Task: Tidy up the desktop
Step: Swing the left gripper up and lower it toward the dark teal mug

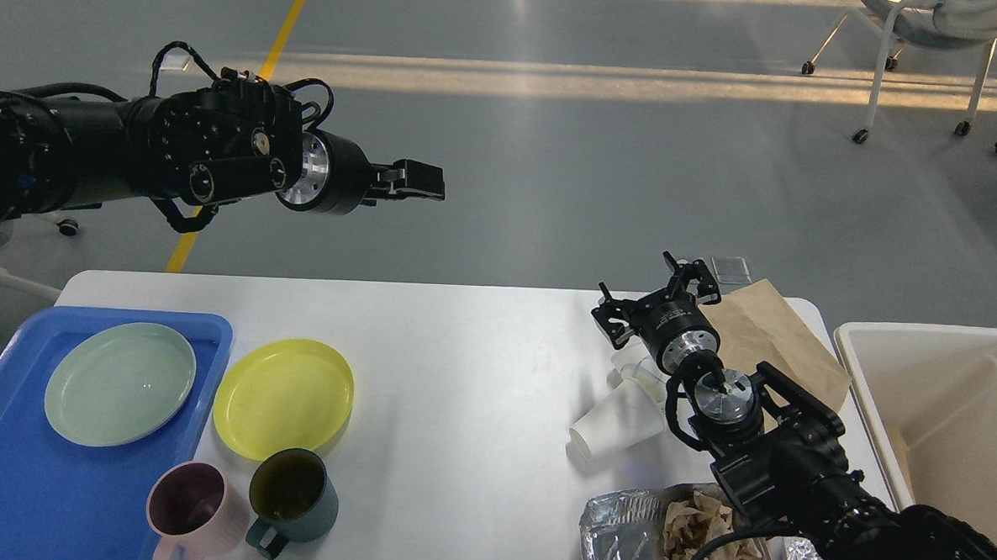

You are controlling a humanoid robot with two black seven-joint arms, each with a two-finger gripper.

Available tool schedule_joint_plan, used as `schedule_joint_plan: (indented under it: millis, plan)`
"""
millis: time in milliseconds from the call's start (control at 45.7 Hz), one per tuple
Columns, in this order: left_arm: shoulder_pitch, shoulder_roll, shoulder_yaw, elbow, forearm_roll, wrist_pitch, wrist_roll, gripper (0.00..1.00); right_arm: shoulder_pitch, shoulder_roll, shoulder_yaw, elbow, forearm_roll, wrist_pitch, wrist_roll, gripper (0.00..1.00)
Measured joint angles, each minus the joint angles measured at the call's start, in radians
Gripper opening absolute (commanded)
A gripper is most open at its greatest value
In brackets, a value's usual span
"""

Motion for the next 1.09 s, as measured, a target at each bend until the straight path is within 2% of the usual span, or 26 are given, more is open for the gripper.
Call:
schedule_joint_plan:
  millis: [306,372,503,832,919,1094]
  plan:
    - [-0.281,-0.002,0.178,-0.237,0.005,-0.076,0.003,0.99,0.0,0.0,0.0,0.0,0.0,0.0,0.0,1.0]
    - [-0.337,-0.004,0.193,-0.266,0.007,-0.125,0.005,0.99,0.0,0.0,0.0,0.0,0.0,0.0,0.0,1.0]
    - [-0.429,-0.005,0.196,-0.298,0.01,-0.286,0.007,0.99,0.0,0.0,0.0,0.0,0.0,0.0,0.0,1.0]
    - [-0.543,-0.003,0.206,-0.309,0.012,-0.654,0.007,0.99,0.0,0.0,0.0,0.0,0.0,0.0,0.0,1.0]
    - [-0.563,-0.001,0.22,-0.323,0.019,-0.696,0.007,0.99,0.0,0.0,0.0,0.0,0.0,0.0,0.0,1.0]
    - [-0.607,0.006,0.262,-0.386,0.059,-0.706,0.008,0.99,0.0,0.0,0.0,0.0,0.0,0.0,0.0,1.0]
